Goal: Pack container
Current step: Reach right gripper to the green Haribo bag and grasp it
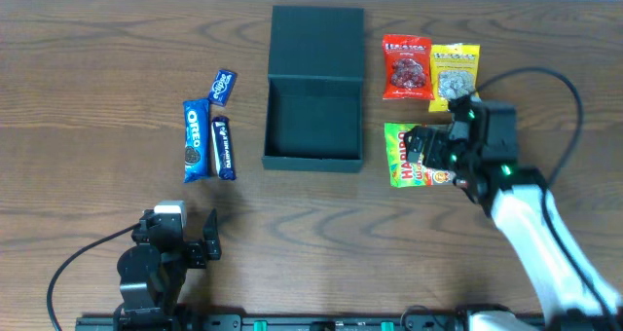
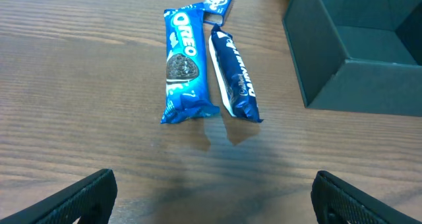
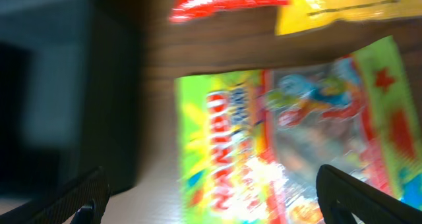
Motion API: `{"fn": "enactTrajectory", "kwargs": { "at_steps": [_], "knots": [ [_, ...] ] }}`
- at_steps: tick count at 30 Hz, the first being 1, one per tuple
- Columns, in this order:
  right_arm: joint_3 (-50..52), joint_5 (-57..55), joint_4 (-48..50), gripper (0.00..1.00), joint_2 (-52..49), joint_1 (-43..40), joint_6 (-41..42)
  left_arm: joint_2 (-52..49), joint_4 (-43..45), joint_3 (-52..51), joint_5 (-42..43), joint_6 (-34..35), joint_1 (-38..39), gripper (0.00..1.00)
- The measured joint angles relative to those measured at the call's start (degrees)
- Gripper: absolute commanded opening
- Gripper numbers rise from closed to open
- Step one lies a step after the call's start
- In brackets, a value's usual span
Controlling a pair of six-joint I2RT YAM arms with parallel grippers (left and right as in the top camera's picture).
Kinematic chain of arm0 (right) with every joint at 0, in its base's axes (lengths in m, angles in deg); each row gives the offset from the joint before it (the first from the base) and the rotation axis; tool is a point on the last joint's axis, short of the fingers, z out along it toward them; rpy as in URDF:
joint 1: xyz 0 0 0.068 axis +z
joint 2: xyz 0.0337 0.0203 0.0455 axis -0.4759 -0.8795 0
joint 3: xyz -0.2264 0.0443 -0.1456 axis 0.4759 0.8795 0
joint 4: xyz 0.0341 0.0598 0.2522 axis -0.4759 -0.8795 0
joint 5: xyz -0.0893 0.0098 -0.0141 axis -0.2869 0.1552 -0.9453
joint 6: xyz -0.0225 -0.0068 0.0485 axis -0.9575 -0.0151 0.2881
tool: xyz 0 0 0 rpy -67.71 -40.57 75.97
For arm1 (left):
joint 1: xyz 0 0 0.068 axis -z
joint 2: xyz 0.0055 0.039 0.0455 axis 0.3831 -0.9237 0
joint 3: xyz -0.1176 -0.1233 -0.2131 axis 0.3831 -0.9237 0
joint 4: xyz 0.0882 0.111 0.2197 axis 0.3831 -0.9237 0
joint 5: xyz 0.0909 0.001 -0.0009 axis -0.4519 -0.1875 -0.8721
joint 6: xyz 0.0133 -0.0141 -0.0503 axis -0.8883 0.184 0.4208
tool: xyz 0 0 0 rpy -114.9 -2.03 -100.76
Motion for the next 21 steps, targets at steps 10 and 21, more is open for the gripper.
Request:
{"fn": "enactTrajectory", "kwargs": {
  "at_steps": [10, 21],
  "knots": [
    [-3.5, -11.21, 3.3, 0.88, -15.5, -0.02, -4.2, 0.0, 0.0, 0.0, 0.0, 0.0, 0.0, 0.95],
    [-5.66, -15.63, 1.95, 0.43, -20.76, 2.45, -5.22, 0.0, 0.0, 0.0, 0.0, 0.0, 0.0, 0.95]
  ]
}}
